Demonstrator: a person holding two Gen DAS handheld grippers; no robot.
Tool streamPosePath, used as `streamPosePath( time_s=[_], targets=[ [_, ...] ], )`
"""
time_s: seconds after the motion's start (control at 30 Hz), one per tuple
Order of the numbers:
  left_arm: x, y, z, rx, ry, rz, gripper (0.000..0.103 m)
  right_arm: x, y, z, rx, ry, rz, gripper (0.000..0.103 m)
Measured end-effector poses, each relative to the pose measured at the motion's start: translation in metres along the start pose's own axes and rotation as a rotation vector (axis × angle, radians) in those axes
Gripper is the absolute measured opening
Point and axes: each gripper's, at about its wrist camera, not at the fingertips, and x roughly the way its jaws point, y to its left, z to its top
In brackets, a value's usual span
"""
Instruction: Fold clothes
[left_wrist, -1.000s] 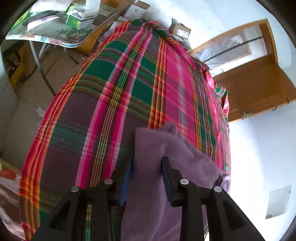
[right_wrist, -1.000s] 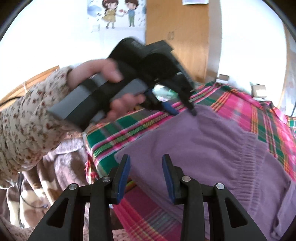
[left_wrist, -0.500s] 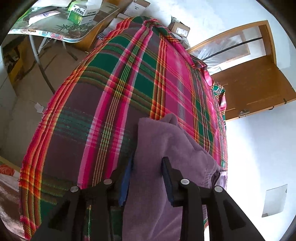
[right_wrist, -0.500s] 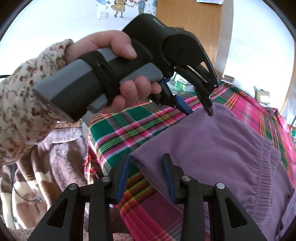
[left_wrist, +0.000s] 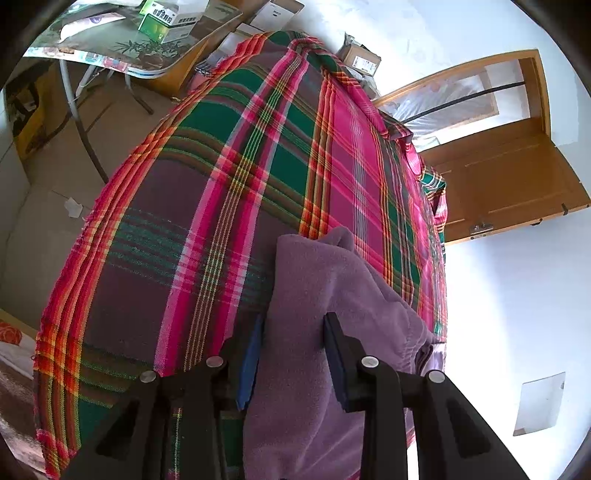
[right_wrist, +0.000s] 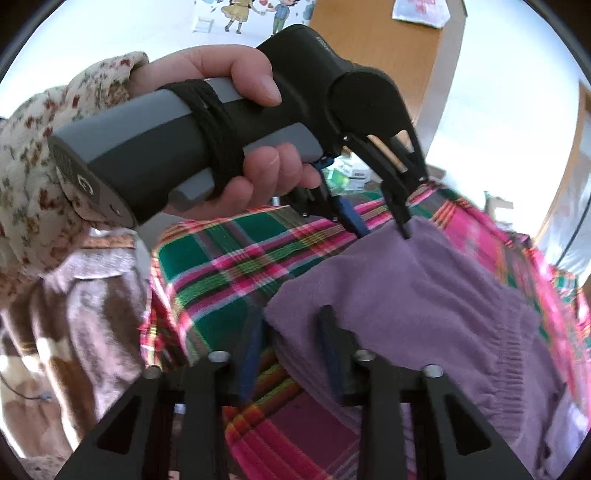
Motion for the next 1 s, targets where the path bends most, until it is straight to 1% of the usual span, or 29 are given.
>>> streamPosePath(
  time_s=[0.1,0.23,0.57,0.63,0.7,0.77,0.8,0.87,1.0],
  targets=[
    [0.0,0.001,0.001,-0.002,0.004,-0.002,0.034,-0.003,0.0,-0.001,0.002,-0.016,-0.022,0.016],
    [-0.001,0.004,0.003,-0.029,0.017,-0.022,0.034,-0.013,-0.006,-0.001,0.029,-0.055,-0.04,0.015],
    [0.004,0.006,0.007,-0.104,0.052,-0.047,0.034,-0.03,-0.013,0.002,0.051,-0.105,-0.044,0.015],
    [0.007,0.005,0.007,-0.117,0.062,-0.058,0.034,-0.035,-0.019,0.001,0.062,-0.112,-0.04,0.015],
    [0.01,0.004,0.007,-0.132,0.07,-0.072,0.034,-0.033,-0.015,0.002,0.069,-0.119,-0.037,0.015],
    [0.013,0.005,0.007,-0.153,0.058,-0.069,0.027,-0.033,-0.011,0.002,0.076,-0.125,-0.038,0.015],
    [0.012,0.004,0.006,-0.158,0.051,-0.07,0.026,-0.034,-0.013,0.001,0.082,-0.13,-0.039,0.014],
    [0.01,0.003,0.004,-0.155,0.035,-0.073,0.021,-0.037,-0.017,0.0,0.094,-0.138,-0.041,0.014],
    [0.002,-0.006,0.002,-0.115,0.002,-0.074,0.019,-0.042,-0.023,0.001,0.109,-0.158,-0.036,0.014]
  ],
)
